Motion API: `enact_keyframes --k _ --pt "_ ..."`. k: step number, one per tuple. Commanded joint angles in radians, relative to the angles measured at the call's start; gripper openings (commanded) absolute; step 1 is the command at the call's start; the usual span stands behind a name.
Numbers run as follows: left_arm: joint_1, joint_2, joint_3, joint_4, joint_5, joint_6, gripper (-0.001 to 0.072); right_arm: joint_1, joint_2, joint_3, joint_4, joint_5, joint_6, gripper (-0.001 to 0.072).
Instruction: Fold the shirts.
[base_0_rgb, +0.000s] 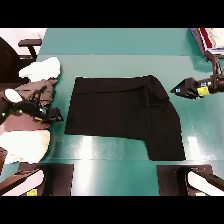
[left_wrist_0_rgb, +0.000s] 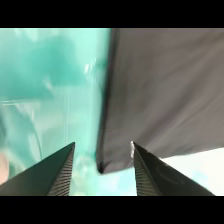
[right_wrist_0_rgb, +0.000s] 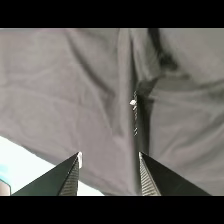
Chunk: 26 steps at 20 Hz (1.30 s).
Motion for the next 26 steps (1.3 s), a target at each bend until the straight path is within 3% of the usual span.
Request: enact_keyframes --k 1,7,9,12,15,19,21,26 --pt "-0.002 0.022 -0.125 -0.003 0.017 -0.021 0.0443 -0.002 0.095 -0.091 0.002 -0.01 -0.001 0.043" --pt "-0.002 0.019 -0.195 -0.084 0.071 -0.014 0.0443 -0.002 0.135 -0.089 0.002 -0.032 0.017 0.043" --pt "-0.002 0.019 -0.195 -0.172 0.077 0.039 0.0434 -0.002 0.135 -0.089 0.001 -0.032 0.017 0.043" --pt "-0.037 0.019 -0.195 -0.188 0.064 0.048 0.0412 -0.003 0.135 -0.09 -0.011 -0.033 0.017 0.0429" --pt "-0.118 0.021 -0.194 -0.184 0.095 0.047 0.0025 -0.032 0.133 -0.09 -0.011 -0.015 0.017 0.043" --pt "-0.125 0.023 -0.13 -0.169 0.074 0.048 0.0025 -0.173 0.13 -0.109 -0.198 0.043 0.018 0.044" --pt "-0.125 0.023 -0.093 -0.171 0.061 0.048 0.0025 -0.287 0.127 -0.196 -0.212 0.038 0.015 0.0584" --pt "-0.125 0.023 -0.043 -0.17 0.089 0.048 0.0025 -0.476 -0.046 -0.38 -0.153 -0.059 -0.129 0.0545"
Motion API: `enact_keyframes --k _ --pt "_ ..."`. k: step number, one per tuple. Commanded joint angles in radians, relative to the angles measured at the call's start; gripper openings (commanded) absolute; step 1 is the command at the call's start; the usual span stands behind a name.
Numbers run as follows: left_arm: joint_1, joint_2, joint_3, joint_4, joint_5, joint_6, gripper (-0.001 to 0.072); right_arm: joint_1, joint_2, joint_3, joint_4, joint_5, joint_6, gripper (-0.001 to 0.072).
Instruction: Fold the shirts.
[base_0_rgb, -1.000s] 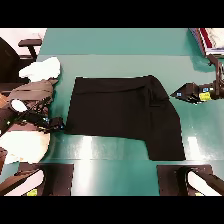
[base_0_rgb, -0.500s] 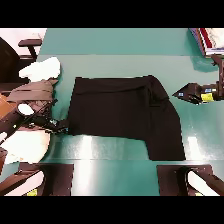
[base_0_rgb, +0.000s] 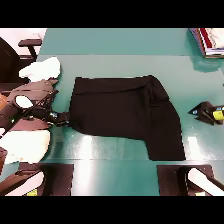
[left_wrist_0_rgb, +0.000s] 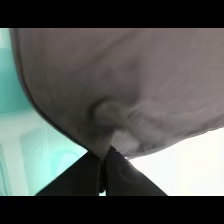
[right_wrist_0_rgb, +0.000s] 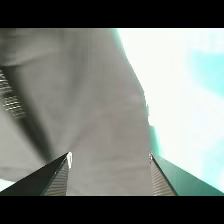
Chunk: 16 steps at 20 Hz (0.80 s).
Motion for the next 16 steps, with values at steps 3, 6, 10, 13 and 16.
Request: enact_keyframes --k 3,6,10,13,16 --pt "-0.002 0.001 0.029 -0.001 0.05 -0.003 0.0025 -0.087 -0.207 -0.1 0.132 -0.117 -0.149 0.0539" --pt "-0.002 0.001 0.029 -0.002 0.068 -0.004 0.0025 -0.026 -0.297 -0.1 0.161 -0.183 -0.16 0.0504" --pt "-0.002 0.001 0.029 -0.002 0.07 -0.013 0.0025 0.09 -0.335 -0.098 0.182 -0.241 -0.18 0.0266" --pt "-0.002 0.005 0.069 0.003 0.047 -0.021 0.0024 0.139 -0.273 -0.088 0.18 -0.266 -0.18 0.0019" --pt "0.002 0.075 0.215 0.007 0.055 -0.025 0.0024 0.16 -0.142 0.031 0.19 -0.19 -0.179 0.0019"
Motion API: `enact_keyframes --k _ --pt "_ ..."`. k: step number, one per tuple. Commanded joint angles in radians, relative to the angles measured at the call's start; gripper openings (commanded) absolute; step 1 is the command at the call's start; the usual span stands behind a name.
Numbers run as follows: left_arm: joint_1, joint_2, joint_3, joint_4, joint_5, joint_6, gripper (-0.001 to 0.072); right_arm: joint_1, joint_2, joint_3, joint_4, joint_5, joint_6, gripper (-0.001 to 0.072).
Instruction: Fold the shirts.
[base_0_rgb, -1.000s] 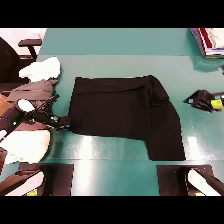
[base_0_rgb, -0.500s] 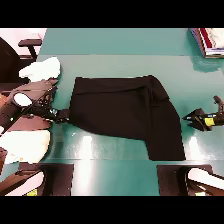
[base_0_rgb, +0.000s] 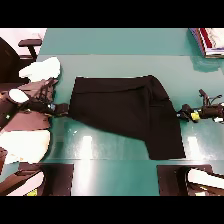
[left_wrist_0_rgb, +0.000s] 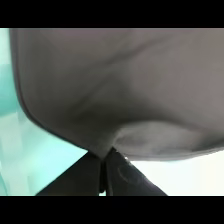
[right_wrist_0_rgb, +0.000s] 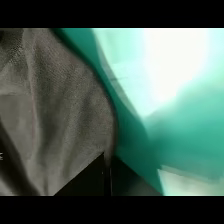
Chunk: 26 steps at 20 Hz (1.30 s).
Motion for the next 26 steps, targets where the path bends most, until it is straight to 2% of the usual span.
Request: enact_keyframes --k 1,4,8,11,14,17,19,23,26 --pt "0.003 0.08 0.171 0.021 0.001 -0.023 0.0024 0.037 0.141 0.147 0.071 0.092 -0.003 0.0019" --pt "0.003 0.189 0.463 0.048 0.003 -0.039 0.0024 0.064 0.307 0.429 0.154 0.106 0.0 0.0019" --pt "0.003 0.243 1.008 0.096 0.013 -0.039 0.0024 0.095 0.469 0.884 0.13 0.024 0.026 0.0019" --pt "0.003 0.243 1.349 0.134 0.03 -0.05 0.0024 0.093 0.557 1.155 -0.048 0.011 0.159 0.0019" --pt "0.003 0.245 1.518 0.134 0.035 -0.112 0.0024 0.093 0.621 1.297 -0.254 0.078 0.299 0.0018" --pt "0.003 0.245 1.547 0.134 -0.013 -0.158 0.0024 0.093 0.658 1.332 -0.383 0.179 0.358 0.0019" --pt "0.003 0.245 1.49 0.136 -0.081 -0.178 0.0024 0.093 0.634 1.332 -0.385 0.248 0.37 0.0018" --pt "0.003 0.244 1.149 0.132 -0.288 -0.206 0.0024 0.094 0.472 1.273 -0.3 0.461 0.393 0.0018" --pt "0.003 0.236 0.79 0.129 -0.308 -0.2 0.0024 0.103 0.333 1.08 -0.189 0.541 0.393 0.0018"
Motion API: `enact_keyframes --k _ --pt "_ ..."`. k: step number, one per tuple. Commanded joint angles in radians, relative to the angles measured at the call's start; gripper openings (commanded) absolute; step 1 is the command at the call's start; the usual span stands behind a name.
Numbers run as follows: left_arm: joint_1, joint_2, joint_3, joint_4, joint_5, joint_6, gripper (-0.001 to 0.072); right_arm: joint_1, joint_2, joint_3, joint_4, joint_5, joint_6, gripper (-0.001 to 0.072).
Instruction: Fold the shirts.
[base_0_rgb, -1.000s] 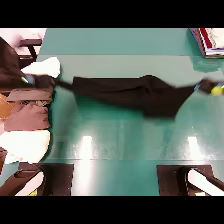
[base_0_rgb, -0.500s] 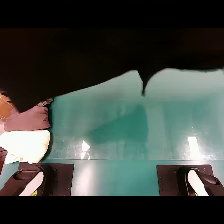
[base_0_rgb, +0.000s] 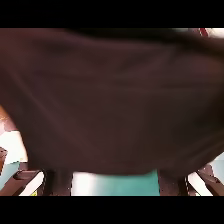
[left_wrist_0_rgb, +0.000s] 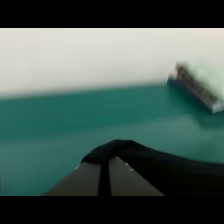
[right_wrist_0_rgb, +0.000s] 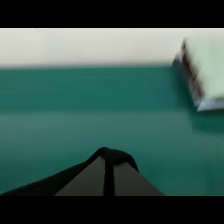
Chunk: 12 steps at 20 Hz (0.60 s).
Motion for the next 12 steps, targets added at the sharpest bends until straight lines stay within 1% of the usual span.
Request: enact_keyframes --k 1,4,5,7,10,12 --pt "0.001 -0.015 -0.369 -0.007 -0.057 0.006 0.0025 0.033 -0.158 -0.196 0.078 0.116 0.014 0.0018" --pt "0.001 -0.117 -0.603 -0.012 0.004 0.043 0.0024 0.095 -0.299 -0.399 0.06 0.077 0.012 0.0018" --pt "0.001 -0.178 -0.648 -0.012 0.05 0.062 0.0025 0.121 -0.357 -0.449 0.045 0.036 0.008 0.0018" --pt "0.001 -0.321 -0.668 -0.012 0.148 0.092 0.0025 0.155 -0.482 -0.493 -0.008 -0.055 -0.003 0.0018" --pt "0.001 -0.52 -0.642 -0.034 0.391 0.166 0.0025 0.161 -0.679 -0.418 -0.006 -0.179 -0.008 0.0018" --pt "0.001 -0.645 -0.547 -0.041 0.471 0.171 0.0025 0.159 -0.795 -0.295 -0.005 -0.248 -0.008 0.0017"
